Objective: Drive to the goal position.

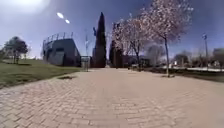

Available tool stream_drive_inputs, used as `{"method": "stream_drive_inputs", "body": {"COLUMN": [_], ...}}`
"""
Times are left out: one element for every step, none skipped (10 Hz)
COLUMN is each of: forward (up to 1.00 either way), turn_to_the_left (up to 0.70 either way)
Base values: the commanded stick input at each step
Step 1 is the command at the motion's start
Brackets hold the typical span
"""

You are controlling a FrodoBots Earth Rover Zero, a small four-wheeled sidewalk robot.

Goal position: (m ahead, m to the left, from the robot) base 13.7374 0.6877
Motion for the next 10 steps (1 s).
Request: {"method": "stream_drive_inputs", "body": {"forward": [0.96, 0.96, 0.96, 0.96, 0.96, 0.96, 0.96, 0.96, 0.96, 0.96], "turn_to_the_left": [0.27, 0.32, 0.32, 0.32, 0.32, 0.32, 0.32, 0.32, 0.12, 0.00]}}
